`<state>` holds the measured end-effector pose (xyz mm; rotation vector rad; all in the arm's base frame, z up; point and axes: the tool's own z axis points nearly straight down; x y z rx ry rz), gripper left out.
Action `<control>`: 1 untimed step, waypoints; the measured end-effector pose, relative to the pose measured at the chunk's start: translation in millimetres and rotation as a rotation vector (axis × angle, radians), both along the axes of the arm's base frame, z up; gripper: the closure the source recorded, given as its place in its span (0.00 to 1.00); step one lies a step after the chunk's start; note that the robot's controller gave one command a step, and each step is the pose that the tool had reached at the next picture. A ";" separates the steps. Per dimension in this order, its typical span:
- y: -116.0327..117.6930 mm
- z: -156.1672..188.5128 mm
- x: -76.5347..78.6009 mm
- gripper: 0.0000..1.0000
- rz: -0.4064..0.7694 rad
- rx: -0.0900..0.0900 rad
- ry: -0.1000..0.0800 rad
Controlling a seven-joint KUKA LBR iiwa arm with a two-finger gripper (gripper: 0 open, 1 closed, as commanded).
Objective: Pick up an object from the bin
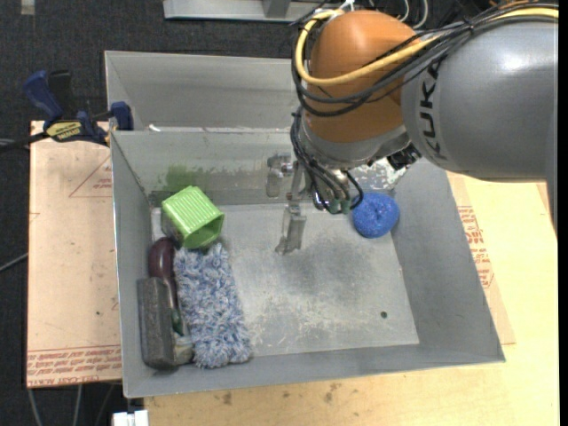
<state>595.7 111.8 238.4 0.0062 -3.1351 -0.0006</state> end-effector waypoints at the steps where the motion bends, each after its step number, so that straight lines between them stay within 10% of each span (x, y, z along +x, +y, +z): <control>1: -0.6 5.2 1.2 0.00 -0.002 0.001 -0.008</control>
Offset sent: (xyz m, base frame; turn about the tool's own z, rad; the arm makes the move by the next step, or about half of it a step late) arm 0.0304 0.0187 -0.1684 0.0044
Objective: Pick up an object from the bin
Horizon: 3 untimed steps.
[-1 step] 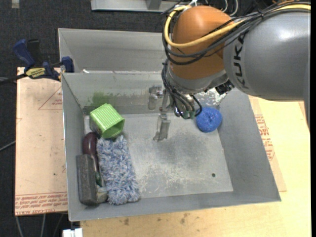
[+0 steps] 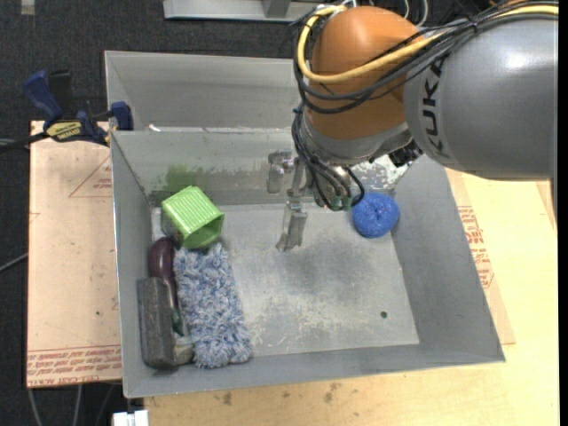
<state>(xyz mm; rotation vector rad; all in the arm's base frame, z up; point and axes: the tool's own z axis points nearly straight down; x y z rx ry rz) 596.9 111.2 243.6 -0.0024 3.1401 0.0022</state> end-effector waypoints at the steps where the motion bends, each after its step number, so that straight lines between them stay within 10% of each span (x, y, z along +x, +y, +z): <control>1: 6.5 -54.0 11.4 0.00 0.001 0.001 -0.007; 3: 83.2 -161.0 36.8 0.00 0.098 0.002 -0.002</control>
Offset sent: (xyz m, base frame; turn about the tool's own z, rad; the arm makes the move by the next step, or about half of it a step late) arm 0.0583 0.1101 -0.1736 -0.0002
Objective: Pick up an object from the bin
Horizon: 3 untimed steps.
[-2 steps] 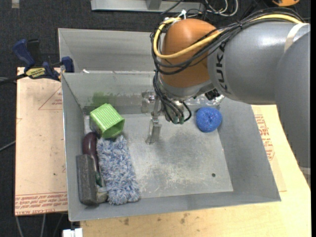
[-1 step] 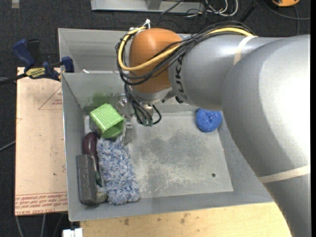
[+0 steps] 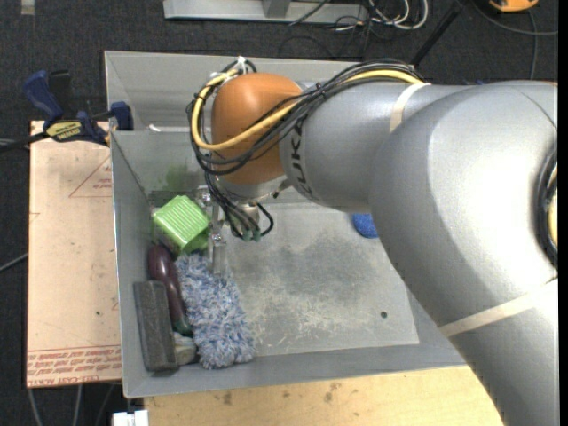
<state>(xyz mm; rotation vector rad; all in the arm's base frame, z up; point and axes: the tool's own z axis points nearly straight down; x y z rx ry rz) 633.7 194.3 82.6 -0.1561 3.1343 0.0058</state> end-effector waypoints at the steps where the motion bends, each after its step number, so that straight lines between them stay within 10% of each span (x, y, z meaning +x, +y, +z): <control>1: 8.3 -8.8 -13.9 0.00 0.053 -0.011 -0.006; 2: 23.3 -8.3 -7.5 0.00 0.056 -0.039 0.002; 3: 21.4 -8.2 -7.2 1.00 0.050 -0.036 0.000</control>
Offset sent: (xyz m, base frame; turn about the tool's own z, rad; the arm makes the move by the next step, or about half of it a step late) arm -0.0107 0.0517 -0.0126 -0.0568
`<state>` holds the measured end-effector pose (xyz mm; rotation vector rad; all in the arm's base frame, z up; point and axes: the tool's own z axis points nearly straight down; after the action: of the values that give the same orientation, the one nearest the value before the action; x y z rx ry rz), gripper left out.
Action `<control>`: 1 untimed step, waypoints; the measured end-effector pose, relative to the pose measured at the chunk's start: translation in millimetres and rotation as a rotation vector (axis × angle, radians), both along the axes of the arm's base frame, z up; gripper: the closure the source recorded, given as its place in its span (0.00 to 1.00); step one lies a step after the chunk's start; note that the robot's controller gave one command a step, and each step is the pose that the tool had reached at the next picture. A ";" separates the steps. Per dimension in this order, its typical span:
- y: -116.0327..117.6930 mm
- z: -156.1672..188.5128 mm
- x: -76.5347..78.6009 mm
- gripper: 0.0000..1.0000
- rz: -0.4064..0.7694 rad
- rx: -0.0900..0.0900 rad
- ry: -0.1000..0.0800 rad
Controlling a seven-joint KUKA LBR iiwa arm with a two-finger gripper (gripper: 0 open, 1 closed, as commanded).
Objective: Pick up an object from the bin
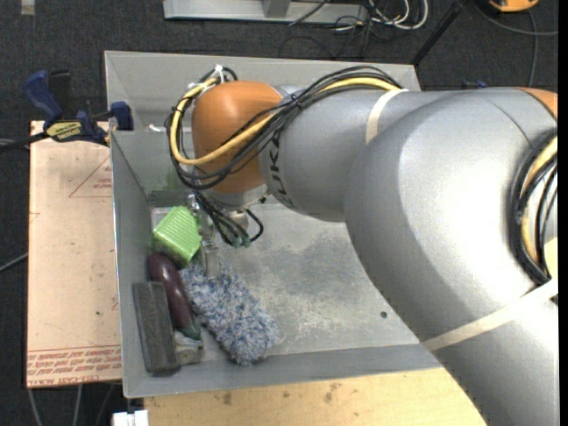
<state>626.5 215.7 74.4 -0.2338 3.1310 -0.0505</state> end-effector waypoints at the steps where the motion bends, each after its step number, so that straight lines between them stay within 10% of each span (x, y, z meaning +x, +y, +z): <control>1: 0.0 0.0 0.0 1.00 0.000 0.000 0.000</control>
Offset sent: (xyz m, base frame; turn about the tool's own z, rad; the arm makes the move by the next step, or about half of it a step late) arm -0.0470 0.0351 0.0025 -0.3970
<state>626.5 215.7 74.3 -0.2333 3.1312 -0.0503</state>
